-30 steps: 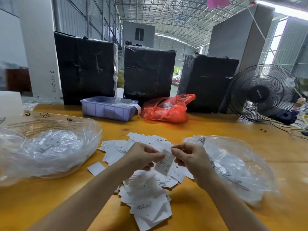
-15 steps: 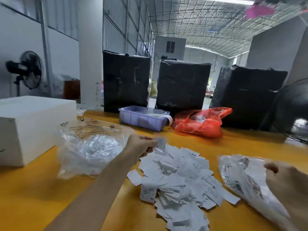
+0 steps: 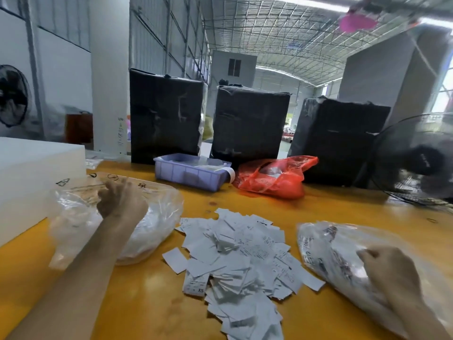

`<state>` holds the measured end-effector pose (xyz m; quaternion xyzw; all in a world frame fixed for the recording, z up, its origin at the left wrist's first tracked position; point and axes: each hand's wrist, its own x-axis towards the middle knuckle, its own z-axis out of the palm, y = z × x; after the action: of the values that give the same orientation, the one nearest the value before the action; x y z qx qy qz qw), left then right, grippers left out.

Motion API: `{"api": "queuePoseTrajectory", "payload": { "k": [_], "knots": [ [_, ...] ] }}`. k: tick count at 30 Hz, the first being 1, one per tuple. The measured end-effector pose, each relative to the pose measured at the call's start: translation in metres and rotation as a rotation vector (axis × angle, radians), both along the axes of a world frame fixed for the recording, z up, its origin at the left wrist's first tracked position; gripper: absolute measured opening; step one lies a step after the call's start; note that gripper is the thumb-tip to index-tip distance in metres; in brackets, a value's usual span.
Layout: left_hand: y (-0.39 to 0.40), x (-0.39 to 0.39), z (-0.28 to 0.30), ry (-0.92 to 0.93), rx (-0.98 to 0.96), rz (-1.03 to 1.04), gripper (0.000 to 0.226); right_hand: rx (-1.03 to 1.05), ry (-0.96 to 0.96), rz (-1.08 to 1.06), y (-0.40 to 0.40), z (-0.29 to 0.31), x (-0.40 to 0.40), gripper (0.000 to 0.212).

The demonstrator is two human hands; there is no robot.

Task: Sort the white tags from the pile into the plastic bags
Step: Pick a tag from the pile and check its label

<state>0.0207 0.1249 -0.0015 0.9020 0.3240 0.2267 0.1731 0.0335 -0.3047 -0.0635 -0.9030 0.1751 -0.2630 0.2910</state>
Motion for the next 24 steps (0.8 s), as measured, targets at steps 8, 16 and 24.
{"api": "queuePoseTrajectory", "payload": {
  "k": [8,16,24],
  "knots": [
    [-0.089,0.002,0.013,-0.367,-0.163,-0.683,0.031,1.064,-0.492,0.402,0.042,0.039,-0.021,0.010],
    [-0.159,-0.022,-0.018,0.162,-0.997,-1.230,0.051,1.074,-0.026,0.836,0.118,0.024,-0.042,0.028],
    [-0.144,-0.008,-0.033,0.119,-0.984,-1.089,0.005,1.099,0.163,0.791,0.104,0.018,-0.031,0.030]
  ]
}}
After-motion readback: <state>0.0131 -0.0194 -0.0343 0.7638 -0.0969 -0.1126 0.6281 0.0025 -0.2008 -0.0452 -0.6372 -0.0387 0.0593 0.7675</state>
